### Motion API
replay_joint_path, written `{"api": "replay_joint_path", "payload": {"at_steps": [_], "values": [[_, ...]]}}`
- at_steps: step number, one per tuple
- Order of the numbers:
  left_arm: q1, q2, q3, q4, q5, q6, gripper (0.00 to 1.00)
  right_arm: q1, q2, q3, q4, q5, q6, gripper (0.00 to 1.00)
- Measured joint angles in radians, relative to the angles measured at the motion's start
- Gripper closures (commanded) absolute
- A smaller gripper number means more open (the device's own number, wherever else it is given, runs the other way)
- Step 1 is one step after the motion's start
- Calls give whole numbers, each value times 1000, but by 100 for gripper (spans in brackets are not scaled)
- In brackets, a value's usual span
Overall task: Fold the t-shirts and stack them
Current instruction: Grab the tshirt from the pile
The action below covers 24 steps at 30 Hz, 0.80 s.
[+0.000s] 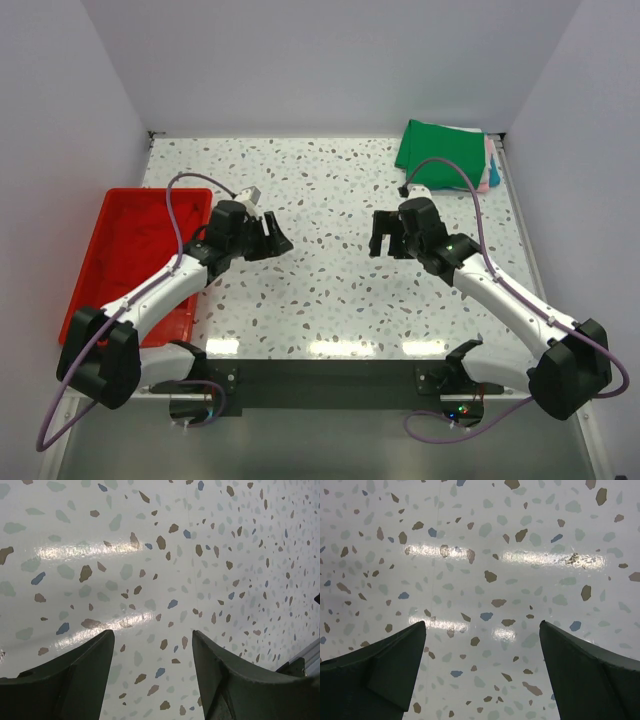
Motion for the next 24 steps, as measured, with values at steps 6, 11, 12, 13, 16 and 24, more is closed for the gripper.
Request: {"api": "replay_joint_path", "payload": {"at_steps": [6, 11, 12, 13, 16, 24], "values": [[0, 0, 0, -1, -16, -8, 31, 0, -13, 0, -6, 4, -5, 1], [0, 0, 10, -23, -53, -18, 29, 0, -19, 0, -7, 3, -10, 1], [0, 0, 24, -48, -74, -21, 28, 0, -19, 0, -8, 0, -10, 1], [1, 0, 43, -75, -103, -25, 27, 0, -19, 0, -8, -1, -10, 1], [20, 0, 144, -185, -229, -43, 20, 0, -19, 0, -8, -6, -11, 1], [439, 10, 293, -294, -463, -149, 18, 0, -18, 0, -6, -54, -10, 1]]}}
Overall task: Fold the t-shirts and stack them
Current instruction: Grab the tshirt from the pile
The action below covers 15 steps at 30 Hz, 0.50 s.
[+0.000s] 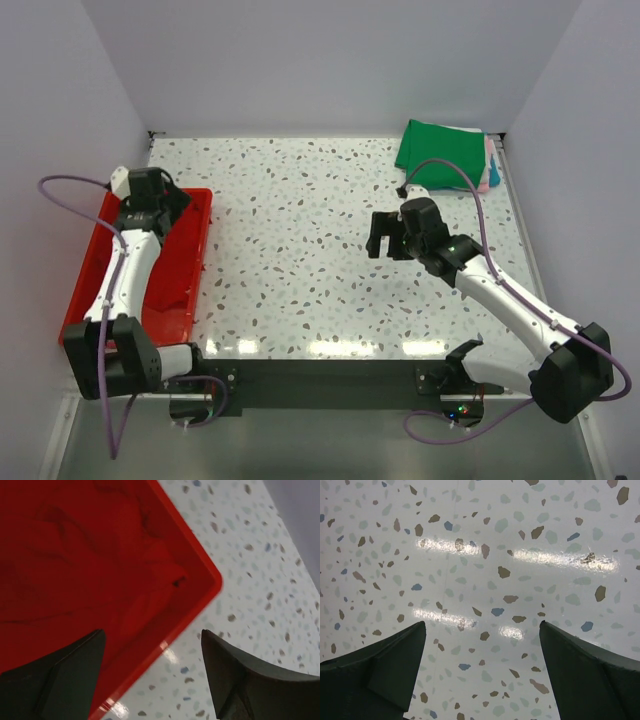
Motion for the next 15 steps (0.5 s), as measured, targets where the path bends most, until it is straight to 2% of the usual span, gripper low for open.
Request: {"api": "replay_joint_path", "payload": {"at_steps": [3, 5, 12, 15], "values": [[165, 60, -31, -11, -35, -59, 18, 0, 1, 0, 2, -26, 0, 1], [204, 119, -44, -19, -49, -88, 18, 0, 2, 0, 3, -35, 0, 1], [251, 306, -97, -22, -96, -204, 22, 0, 1, -1, 9, -61, 0, 1], [257, 383, -93, -12, -118, -229, 31, 0, 1, -8, 10, -64, 0, 1]]}}
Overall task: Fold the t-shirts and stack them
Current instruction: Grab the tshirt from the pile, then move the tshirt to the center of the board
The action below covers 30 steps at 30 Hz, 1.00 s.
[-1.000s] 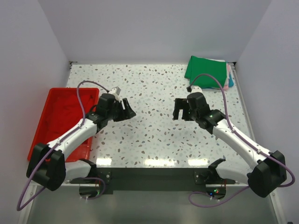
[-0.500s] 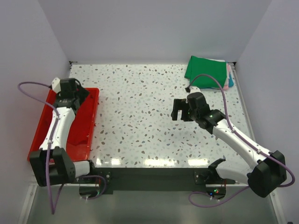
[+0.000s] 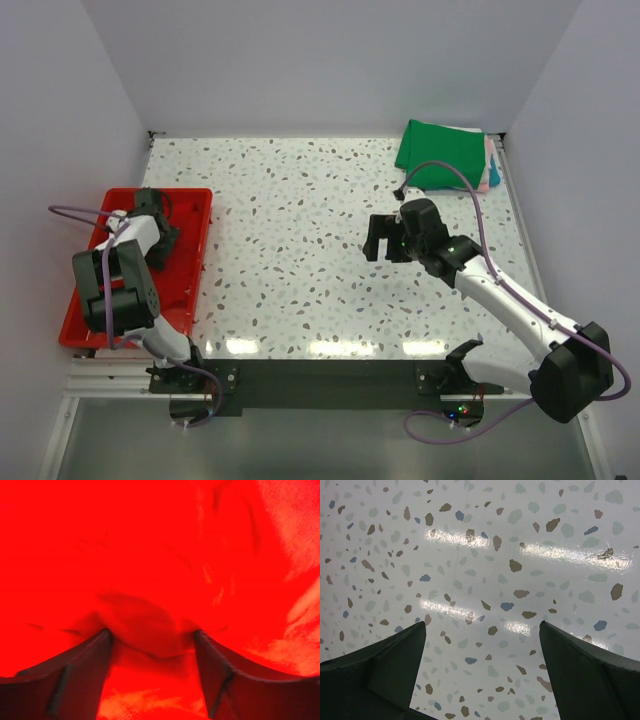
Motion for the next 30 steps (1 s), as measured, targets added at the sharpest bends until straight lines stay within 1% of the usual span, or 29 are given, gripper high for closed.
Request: {"api": "replay_joint_path", "payload": {"at_steps": [1, 3, 4, 6, 9, 11, 13, 15, 16, 19, 20, 22, 25, 28, 30], "values": [[0, 13, 11, 1, -13, -5, 44, 0, 0, -3, 0, -4, 0, 1], [6, 26, 17, 8, -14, -14, 62, 0, 0, -5, -1, -10, 0, 1], [8, 30, 18, 6, -16, -13, 81, 0, 0, -5, -1, -13, 0, 1], [14, 28, 25, 8, -7, -5, 100, 0, 0, -5, -1, -13, 0, 1], [16, 11, 45, -8, 8, 26, 100, 0, 0, -5, -1, -13, 0, 1], [16, -27, 60, -25, 21, 53, 100, 0, 0, -5, -2, -13, 0, 1], [16, -112, 80, -37, 40, 98, 100, 0, 0, -1, -5, -13, 0, 1], [16, -239, 123, -39, 72, 154, 100, 0, 1, 7, -8, -13, 0, 1], [15, -272, 140, -37, 80, 164, 100, 0, 3, 15, -8, -13, 0, 1], [-15, -387, 266, -33, 119, 232, 100, 0, 11, 58, -12, -13, 0, 1], [-43, -406, 333, -36, 122, 255, 100, 0, 13, 72, -12, -13, 1, 1], [-141, -404, 479, -39, 113, 293, 100, 0, 14, 107, -12, -12, 3, 1], [-377, -377, 681, -24, 92, 354, 100, 0, 14, 163, -13, -3, 3, 1], [-558, -351, 783, -8, 85, 383, 100, 0, 10, 205, -19, 18, 3, 1], [-644, -342, 798, -7, 75, 391, 100, 0, -5, 217, -26, 38, 3, 1]]}}
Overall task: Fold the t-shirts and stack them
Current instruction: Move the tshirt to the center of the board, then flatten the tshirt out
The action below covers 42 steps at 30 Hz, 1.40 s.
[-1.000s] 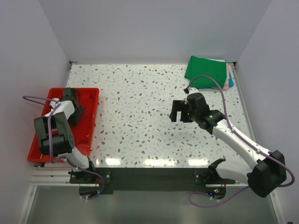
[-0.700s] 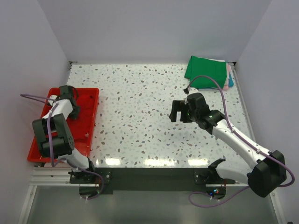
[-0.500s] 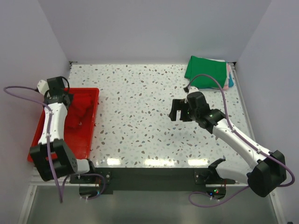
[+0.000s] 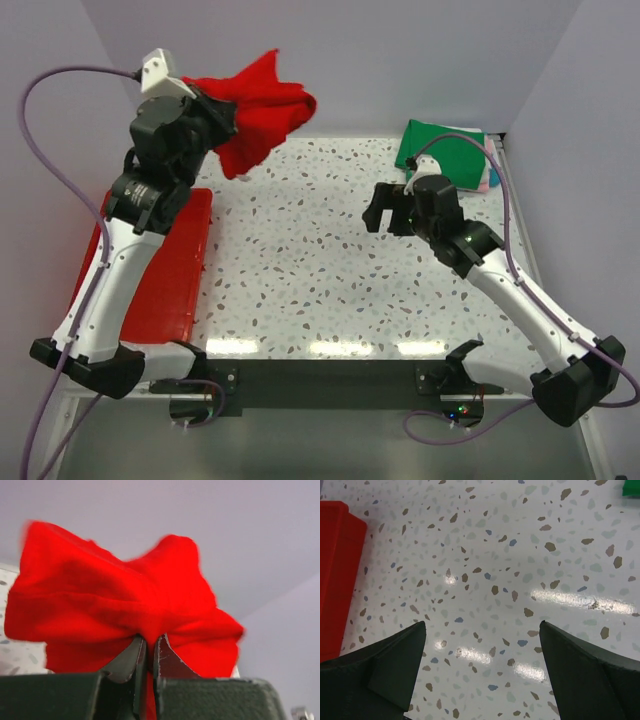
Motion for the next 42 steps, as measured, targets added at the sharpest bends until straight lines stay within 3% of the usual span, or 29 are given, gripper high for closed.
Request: {"api": "replay_joint_path", "payload": {"at_steps": [2, 3, 5, 6, 7, 9, 10, 14, 17, 21, 23, 24, 27, 31, 42], "values": [[-77, 10, -14, 0, -11, 0, 100, 0, -24, 1, -12, 16, 0, 1], [-113, 11, -47, 21, -13, 0, 89, 0, -37, 1, -21, 31, 0, 1], [-161, 13, -142, 46, 12, -6, 76, 0, -62, 1, -33, 55, 0, 1], [-172, 16, -205, 68, 29, -13, 56, 0, -71, 0, -37, 64, 0, 1], [-177, 21, -272, 82, 45, -11, 45, 0, -79, 0, -41, 77, 0, 1], [-173, 42, -393, 109, 73, -29, 29, 0, -86, -7, -43, 91, 0, 1], [-167, 58, -451, 110, 93, -33, 27, 0, -87, -13, -43, 101, 0, 1], [-120, 100, -627, 123, 175, -46, 25, 0, -55, -46, -39, 120, 0, 1], [-95, 102, -705, 145, 204, -64, 30, 0, 18, -68, -27, 129, 0, 1], [-77, 145, -744, 192, 231, -83, 42, 0, 197, -71, 28, 126, 4, 2], [-69, 187, -746, 216, 241, -87, 48, 0, 289, -60, 49, 124, 8, 8], [-65, 205, -747, 225, 248, -89, 50, 0, 338, -50, 57, 121, 9, 12], [-60, 259, -753, 262, 290, -90, 52, 2, 445, -25, 83, 103, 16, 13], [-77, 299, -752, 312, 352, -79, 52, 10, 469, -22, 101, 116, 22, 15], [-291, 425, -702, 410, 467, -51, 41, -35, 467, -84, 156, 166, 64, 19]]}}
